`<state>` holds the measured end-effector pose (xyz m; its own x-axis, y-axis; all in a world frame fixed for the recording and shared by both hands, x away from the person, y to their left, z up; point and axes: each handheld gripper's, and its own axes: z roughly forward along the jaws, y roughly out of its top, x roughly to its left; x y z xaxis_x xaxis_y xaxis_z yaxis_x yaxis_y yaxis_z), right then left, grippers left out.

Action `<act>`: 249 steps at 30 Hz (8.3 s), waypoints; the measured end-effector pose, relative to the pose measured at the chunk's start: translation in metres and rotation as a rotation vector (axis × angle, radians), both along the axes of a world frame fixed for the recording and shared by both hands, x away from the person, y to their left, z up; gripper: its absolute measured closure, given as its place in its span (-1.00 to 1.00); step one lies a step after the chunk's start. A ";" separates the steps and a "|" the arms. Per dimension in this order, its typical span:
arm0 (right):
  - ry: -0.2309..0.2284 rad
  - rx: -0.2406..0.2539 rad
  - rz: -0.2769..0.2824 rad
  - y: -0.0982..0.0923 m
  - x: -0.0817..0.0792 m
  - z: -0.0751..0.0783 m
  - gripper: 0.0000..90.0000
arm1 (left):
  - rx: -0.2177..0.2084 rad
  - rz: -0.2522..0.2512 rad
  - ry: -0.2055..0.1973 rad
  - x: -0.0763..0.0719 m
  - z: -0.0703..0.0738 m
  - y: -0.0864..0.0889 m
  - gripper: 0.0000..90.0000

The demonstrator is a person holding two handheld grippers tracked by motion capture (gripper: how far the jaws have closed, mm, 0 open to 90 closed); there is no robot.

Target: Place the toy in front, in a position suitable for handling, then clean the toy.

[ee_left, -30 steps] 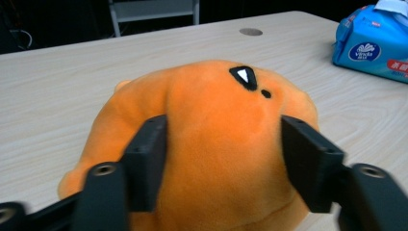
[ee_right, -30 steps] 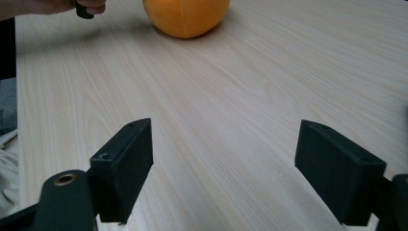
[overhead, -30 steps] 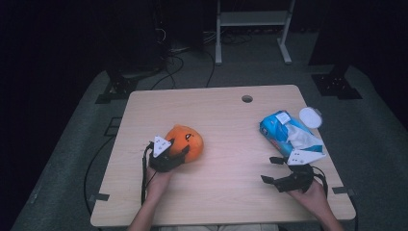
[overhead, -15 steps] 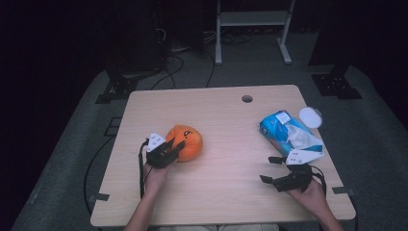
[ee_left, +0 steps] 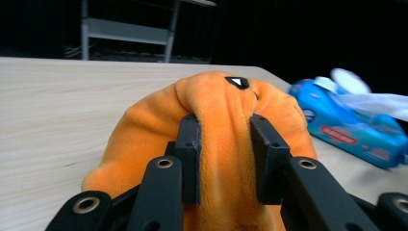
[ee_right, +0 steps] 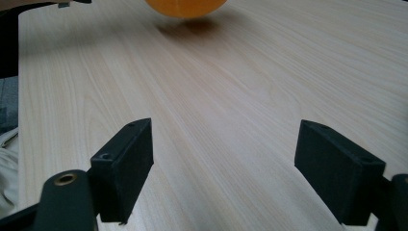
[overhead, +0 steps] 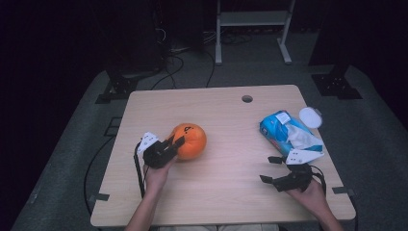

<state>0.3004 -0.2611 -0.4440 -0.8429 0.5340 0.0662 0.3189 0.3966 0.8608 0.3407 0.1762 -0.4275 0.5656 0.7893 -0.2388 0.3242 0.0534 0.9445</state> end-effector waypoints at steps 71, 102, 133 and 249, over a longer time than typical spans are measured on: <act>-0.147 0.094 -0.113 -0.025 -0.001 0.037 -0.54 | 0.046 -0.211 0.006 -0.031 -0.011 -0.062 -0.74; -0.104 -0.061 -0.417 -0.084 0.045 0.018 0.31 | 0.075 -0.242 0.039 -0.028 -0.023 -0.069 -0.72; -0.150 0.142 0.047 -0.017 -0.042 0.087 0.94 | 0.088 -0.263 0.051 -0.028 -0.024 -0.066 -0.65; -0.089 0.010 -0.039 0.061 0.005 0.010 0.83 | 0.317 -0.464 0.059 -0.033 -0.021 -0.089 -0.29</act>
<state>0.3052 -0.2001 -0.4342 -0.8241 0.5664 -0.0031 0.2558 0.3770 0.8902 0.3074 0.0870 -0.4489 0.8632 0.4996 -0.0722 0.2989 -0.3906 0.8707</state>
